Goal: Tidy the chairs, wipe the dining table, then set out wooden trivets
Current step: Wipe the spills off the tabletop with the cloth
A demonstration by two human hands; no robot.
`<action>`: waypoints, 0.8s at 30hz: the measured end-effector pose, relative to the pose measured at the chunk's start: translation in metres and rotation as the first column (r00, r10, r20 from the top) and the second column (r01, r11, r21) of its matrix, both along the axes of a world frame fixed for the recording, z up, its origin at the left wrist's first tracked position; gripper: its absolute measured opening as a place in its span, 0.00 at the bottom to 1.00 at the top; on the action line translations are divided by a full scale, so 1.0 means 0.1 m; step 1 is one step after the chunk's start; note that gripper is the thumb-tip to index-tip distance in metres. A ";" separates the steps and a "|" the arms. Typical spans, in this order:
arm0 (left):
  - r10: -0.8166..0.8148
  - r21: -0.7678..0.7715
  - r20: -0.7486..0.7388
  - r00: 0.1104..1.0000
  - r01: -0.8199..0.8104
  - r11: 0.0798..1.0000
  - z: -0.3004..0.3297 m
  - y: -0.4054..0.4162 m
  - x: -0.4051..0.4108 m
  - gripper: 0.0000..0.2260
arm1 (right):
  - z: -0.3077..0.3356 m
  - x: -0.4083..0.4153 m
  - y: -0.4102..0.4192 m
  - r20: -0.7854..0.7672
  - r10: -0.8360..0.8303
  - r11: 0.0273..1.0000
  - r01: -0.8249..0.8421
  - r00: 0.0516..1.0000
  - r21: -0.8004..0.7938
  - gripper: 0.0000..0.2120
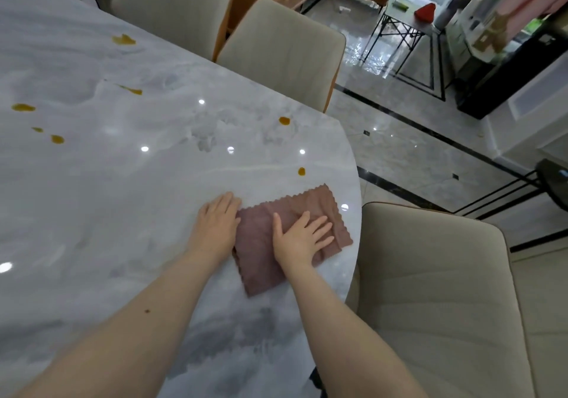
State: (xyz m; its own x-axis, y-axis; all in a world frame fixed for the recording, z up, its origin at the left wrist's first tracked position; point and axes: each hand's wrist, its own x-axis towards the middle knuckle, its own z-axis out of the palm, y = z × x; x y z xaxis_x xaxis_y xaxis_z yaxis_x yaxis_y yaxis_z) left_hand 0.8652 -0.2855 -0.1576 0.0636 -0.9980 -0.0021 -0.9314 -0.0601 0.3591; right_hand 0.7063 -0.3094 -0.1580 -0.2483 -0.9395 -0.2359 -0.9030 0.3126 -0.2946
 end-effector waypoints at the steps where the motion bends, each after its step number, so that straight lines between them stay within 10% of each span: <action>1: -0.002 0.020 0.033 0.999 0.002 1.000 -0.03 -0.06 -0.05 0.22 | -0.01 -0.03 -0.06 -0.016 -0.012 1.000 0.012 1.000 0.006 0.44; 12: 0.158 0.012 0.052 0.986 -0.159 0.987 -0.11 -1.19 -0.24 0.28 | -0.18 -0.24 -1.09 -0.156 -0.011 0.998 0.002 0.988 -0.056 0.47; 24: 0.227 -0.031 0.101 0.969 -0.225 0.974 -0.23 -1.45 -0.13 0.28 | -0.19 -0.18 -1.75 -0.239 0.488 0.829 -0.532 0.839 -0.174 0.30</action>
State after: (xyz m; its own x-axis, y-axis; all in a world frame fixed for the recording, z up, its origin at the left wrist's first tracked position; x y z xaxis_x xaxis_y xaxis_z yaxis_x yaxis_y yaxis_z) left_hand 0.8524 -0.4302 -0.1803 0.2865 -0.9574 0.0350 -0.9265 -0.2675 0.2647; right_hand 0.6879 -0.4845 -0.1768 0.2647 -0.9643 -0.0024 -0.9574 -0.2626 -0.1198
